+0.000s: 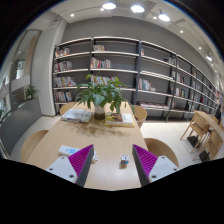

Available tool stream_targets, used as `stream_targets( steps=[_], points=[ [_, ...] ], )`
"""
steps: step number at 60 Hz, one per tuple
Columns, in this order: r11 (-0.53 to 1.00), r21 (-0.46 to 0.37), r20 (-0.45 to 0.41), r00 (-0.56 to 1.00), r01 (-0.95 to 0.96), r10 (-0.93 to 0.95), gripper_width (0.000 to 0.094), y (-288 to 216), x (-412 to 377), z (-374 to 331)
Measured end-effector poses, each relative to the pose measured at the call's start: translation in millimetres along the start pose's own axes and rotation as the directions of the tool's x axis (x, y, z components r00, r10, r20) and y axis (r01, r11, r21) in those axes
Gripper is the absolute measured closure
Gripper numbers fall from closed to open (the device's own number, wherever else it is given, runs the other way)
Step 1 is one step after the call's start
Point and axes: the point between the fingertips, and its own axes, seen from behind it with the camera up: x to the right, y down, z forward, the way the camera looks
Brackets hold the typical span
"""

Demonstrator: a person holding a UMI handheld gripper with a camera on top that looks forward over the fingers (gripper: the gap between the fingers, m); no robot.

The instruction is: Unplug charger

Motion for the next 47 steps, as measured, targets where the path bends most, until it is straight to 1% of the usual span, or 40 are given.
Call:
stream_targets(
  steps=[9, 11, 18, 30, 38, 47],
  points=[
    [1.000, -0.026, 0.007, 1.000, -0.002, 0.002, 0.0176, 26.8, -22.3, -70.8],
    [1.000, -0.030, 0.002, 1.000, -0.001, 0.001, 0.0175, 40.8, -29.3, -79.2],
    [0.998, -0.064, 0.005, 1.000, -0.006, 0.007, 0.0177, 62.6, -41.8, -119.1],
    [0.994, -0.104, 0.021, 1.000, 0.018, -0.016, 0.0173, 99.2, -66.0, -155.4],
    [0.994, -0.110, 0.015, 1.000, 0.009, -0.007, 0.0171, 106.5, -70.1, -171.8],
    [0.996, -0.092, 0.027, 1.000, -0.012, 0.015, 0.0171, 104.7, -78.5, -180.4]
  ],
)
